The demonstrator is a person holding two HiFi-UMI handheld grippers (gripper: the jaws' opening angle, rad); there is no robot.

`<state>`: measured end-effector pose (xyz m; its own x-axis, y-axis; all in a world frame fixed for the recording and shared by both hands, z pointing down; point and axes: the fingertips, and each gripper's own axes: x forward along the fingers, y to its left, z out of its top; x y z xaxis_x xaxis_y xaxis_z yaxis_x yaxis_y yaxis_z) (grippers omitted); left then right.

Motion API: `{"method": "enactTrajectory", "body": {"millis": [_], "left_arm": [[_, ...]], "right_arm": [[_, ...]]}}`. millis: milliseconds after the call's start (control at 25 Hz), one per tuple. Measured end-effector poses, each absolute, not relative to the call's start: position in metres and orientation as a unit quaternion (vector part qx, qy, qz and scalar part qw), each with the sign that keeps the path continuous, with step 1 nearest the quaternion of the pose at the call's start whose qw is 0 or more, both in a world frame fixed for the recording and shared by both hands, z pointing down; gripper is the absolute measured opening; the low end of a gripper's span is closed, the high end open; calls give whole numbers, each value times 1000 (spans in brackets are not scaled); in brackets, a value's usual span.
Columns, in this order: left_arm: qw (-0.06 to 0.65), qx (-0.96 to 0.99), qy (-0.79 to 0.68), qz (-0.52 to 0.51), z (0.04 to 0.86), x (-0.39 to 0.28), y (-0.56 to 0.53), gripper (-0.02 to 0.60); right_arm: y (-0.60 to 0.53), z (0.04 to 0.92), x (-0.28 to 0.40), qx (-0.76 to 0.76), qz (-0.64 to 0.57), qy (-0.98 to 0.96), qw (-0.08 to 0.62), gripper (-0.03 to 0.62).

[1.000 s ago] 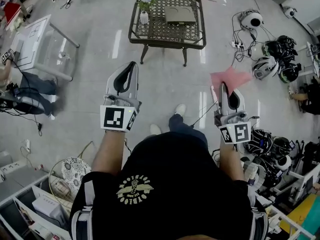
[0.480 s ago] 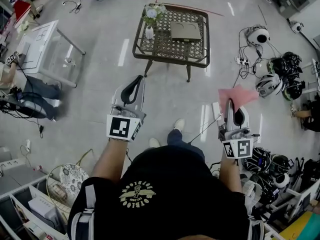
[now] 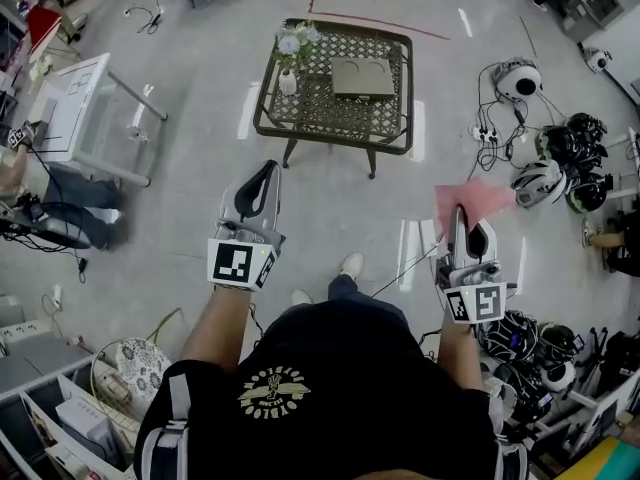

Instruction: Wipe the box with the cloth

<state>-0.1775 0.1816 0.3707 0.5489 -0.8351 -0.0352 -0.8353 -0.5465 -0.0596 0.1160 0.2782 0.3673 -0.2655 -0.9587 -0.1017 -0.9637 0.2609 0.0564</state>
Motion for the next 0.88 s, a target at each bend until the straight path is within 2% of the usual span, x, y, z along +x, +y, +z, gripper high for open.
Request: {"method": "enactTrajectory", "body": {"millis": [400, 880], "left_arm": [[43, -860, 508, 13, 349, -122, 140, 0], [54, -837, 545, -2, 340, -100, 130, 0]], "right_arm": [[229, 359, 185, -585, 54, 807, 54, 17], [196, 357, 235, -563, 46, 821, 88, 17]]}}
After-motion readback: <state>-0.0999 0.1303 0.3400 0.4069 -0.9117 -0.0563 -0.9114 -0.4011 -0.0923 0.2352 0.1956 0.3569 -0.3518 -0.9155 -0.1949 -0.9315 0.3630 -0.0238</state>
